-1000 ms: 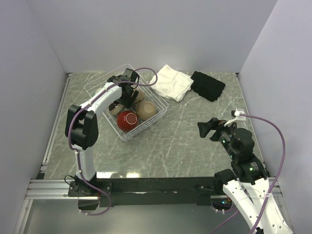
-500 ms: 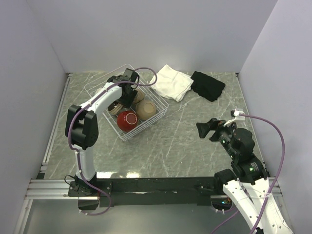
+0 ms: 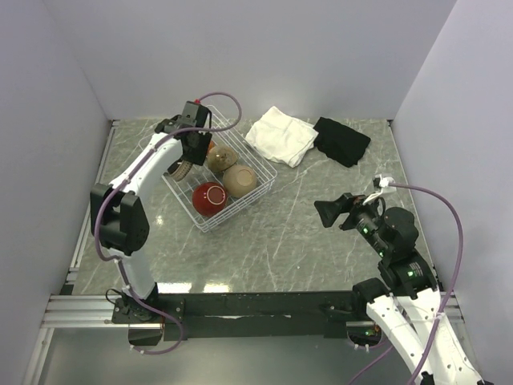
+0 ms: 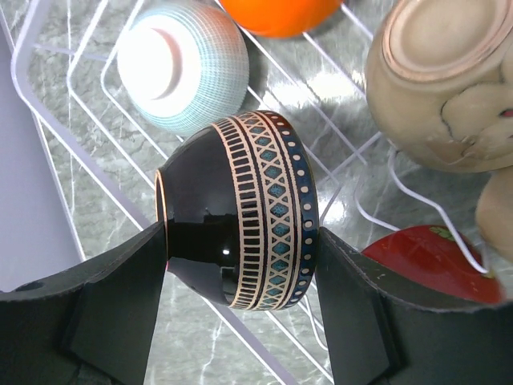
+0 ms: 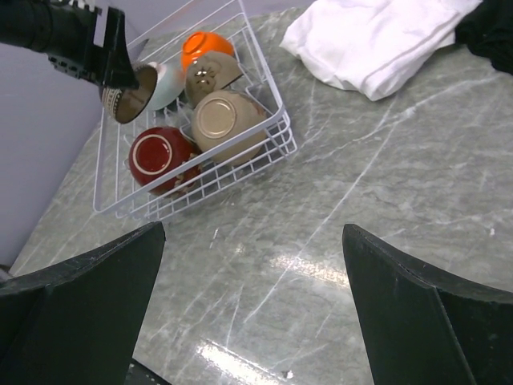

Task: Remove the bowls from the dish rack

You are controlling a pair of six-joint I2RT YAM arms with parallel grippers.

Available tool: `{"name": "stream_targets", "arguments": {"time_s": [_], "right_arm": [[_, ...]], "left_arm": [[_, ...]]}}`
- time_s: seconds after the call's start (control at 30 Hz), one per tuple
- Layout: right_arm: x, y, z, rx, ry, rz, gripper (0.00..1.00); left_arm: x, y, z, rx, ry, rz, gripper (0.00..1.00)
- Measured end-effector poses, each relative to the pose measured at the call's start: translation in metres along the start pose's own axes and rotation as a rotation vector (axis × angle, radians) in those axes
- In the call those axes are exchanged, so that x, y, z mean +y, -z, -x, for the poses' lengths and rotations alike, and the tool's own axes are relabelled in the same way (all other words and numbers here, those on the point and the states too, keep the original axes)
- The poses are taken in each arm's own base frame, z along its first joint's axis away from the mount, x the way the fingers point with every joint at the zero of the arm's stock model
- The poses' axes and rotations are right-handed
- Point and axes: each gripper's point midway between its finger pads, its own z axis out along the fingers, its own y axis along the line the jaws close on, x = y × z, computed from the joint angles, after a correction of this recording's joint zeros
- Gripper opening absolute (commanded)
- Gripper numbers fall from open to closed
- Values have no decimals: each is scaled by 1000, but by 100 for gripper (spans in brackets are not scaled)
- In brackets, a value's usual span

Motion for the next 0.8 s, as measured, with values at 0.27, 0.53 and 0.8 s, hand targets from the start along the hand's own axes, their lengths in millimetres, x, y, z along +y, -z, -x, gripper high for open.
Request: {"name": "stream_targets", "arguments": {"time_s": [0.27,0.53,0.8], "right_arm": [[11,-9,-1,25,1,67,100],[22,-21,-6,67,-6,132,100],[38,-38,-11,104,-62,227,100]], "left_arm": [[20,18,19,-97,155,-44,1],[33,33,33,-171,322,-131,1],[20,61,56,-270,448,-279,1]]}}
